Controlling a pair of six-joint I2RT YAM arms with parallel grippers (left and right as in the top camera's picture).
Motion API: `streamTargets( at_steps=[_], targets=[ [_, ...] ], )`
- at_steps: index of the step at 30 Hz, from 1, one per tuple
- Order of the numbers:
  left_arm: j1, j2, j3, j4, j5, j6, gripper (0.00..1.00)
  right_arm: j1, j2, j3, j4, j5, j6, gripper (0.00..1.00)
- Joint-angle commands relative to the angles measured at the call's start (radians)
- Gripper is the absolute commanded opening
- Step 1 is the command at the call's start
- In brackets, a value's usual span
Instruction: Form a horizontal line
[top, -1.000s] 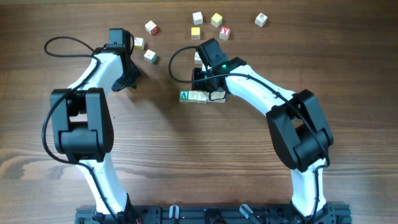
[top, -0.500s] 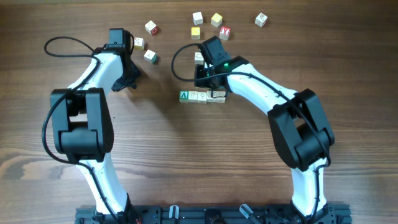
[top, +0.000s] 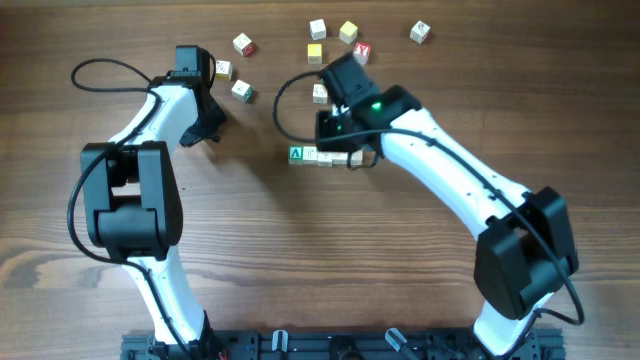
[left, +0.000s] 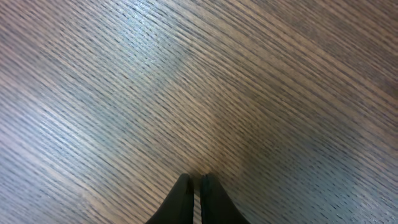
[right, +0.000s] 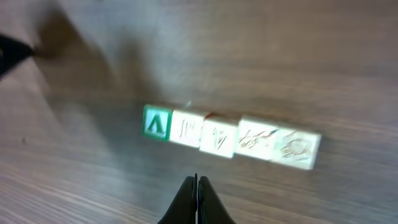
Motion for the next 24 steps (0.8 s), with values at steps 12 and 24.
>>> streamTargets(
  at_steps=[12,24],
  targets=[
    [0.000,0.013,-0.001,0.006,0.039,-0.013,0.08,0.098,-0.028,-0.100,0.012,-0.099,0.197,0.04],
    [0.000,0.013,-0.001,0.008,0.060,-0.013,0.08,0.187,-0.039,-0.138,-0.011,0.160,0.213,0.05]
  ],
)
